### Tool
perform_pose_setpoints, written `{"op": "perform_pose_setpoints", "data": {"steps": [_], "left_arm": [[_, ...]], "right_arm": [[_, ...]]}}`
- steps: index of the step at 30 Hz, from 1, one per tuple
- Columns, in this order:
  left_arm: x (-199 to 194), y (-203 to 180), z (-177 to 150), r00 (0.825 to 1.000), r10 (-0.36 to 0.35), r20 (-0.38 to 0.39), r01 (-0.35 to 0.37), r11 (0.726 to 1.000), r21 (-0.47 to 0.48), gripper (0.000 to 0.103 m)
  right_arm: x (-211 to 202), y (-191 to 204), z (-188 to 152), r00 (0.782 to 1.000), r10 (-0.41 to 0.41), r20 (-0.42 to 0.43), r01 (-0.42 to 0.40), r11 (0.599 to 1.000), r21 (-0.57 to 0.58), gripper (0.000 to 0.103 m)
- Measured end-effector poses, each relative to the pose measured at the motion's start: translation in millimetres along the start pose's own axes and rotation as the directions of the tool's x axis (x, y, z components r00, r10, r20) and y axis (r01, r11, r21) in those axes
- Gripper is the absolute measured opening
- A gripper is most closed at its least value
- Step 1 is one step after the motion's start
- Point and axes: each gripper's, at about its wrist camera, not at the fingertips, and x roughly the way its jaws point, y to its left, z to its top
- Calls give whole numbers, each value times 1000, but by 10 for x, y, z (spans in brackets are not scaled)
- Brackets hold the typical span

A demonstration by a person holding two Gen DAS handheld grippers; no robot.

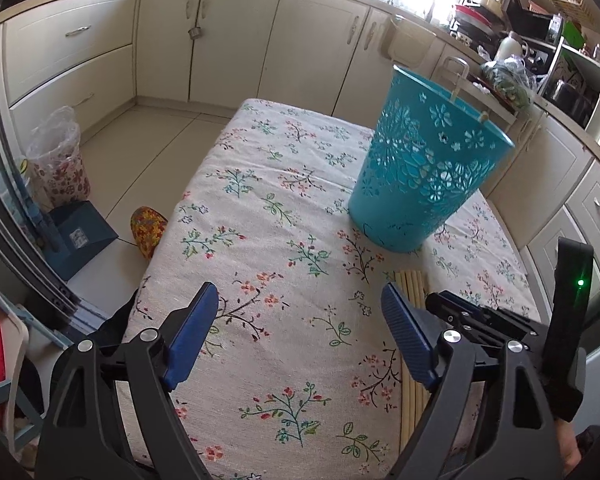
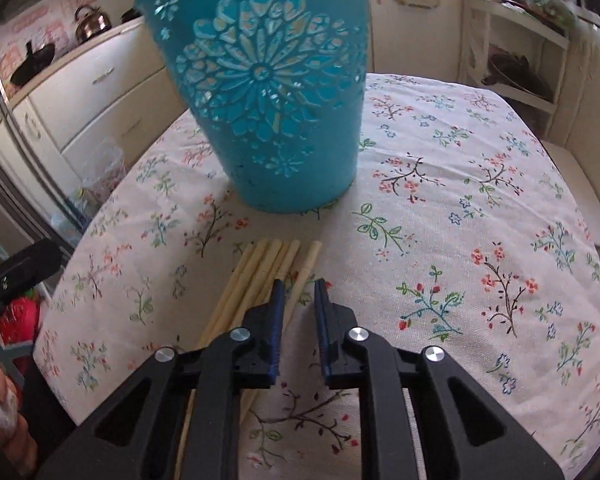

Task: Organize utensils
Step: 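Lower both grippers to the sticks and close the left gripper on one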

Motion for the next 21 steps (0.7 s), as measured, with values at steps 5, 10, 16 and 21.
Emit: {"op": "perform_pose_setpoints", "data": {"steps": [5, 10, 16, 21], "left_arm": [[234, -211, -18, 997, 10, -77, -4, 998, 68, 80], [505, -523, -38, 990, 56, -127, -34, 984, 175, 80], [722, -732, -64, 981, 111, -157, -72, 969, 237, 80], [787, -769, -74, 978, 123, -169, -79, 966, 248, 80]], "right_arm": [[-86, -140, -50, 1000, -1, -7, 0, 999, -32, 11], [-181, -343, -142, 999, 41, 15, -41, 999, 25, 10], [-213, -400, -185, 997, 72, 38, -74, 995, 64, 10], [-229, -433, -199, 994, 95, 46, -99, 992, 79, 10]]}}
